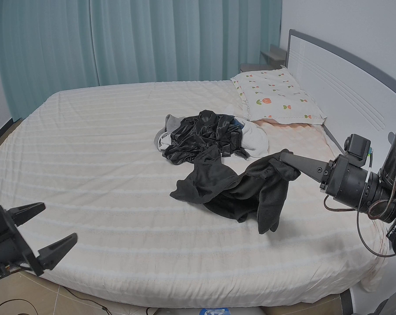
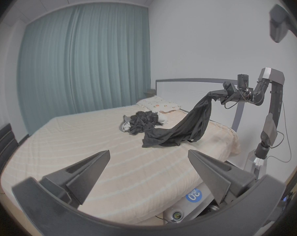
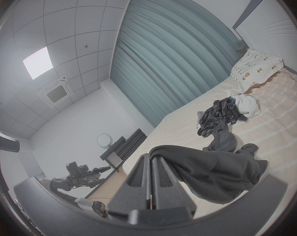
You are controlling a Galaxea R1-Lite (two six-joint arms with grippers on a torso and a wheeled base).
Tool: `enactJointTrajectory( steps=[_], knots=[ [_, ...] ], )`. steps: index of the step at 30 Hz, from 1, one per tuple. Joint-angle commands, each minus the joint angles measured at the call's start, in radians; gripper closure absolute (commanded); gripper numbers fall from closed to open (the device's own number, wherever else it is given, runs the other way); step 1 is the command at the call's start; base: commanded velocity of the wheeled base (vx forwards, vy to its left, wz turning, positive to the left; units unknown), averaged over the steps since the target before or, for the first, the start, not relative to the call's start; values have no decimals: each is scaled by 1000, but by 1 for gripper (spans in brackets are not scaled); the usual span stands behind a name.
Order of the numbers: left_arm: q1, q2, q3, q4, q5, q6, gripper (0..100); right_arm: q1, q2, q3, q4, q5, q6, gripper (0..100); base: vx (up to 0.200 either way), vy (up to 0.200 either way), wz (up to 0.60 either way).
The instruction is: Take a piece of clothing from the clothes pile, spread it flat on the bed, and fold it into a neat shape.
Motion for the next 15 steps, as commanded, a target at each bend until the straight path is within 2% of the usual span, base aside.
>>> enactJointTrajectory(
  steps=[1,4,7,10,15],
  knots=[
    [-228,725,-74,-427,131,-179,0,41,40,-5,2,-2,0,100,0,0,0],
    [-263,872,-119,-540,189,-245,0,44,62,-12,0,-4,0,100,0,0,0],
    [-300,963,-174,-585,224,-289,0,52,66,-14,0,-7,0,100,0,0,0],
    [-328,1035,-238,-592,235,-323,0,55,66,-14,0,-7,0,100,0,0,0],
    [-356,1170,-356,-598,243,-328,0,52,60,-37,0,-8,0,100,0,0,0]
  ],
)
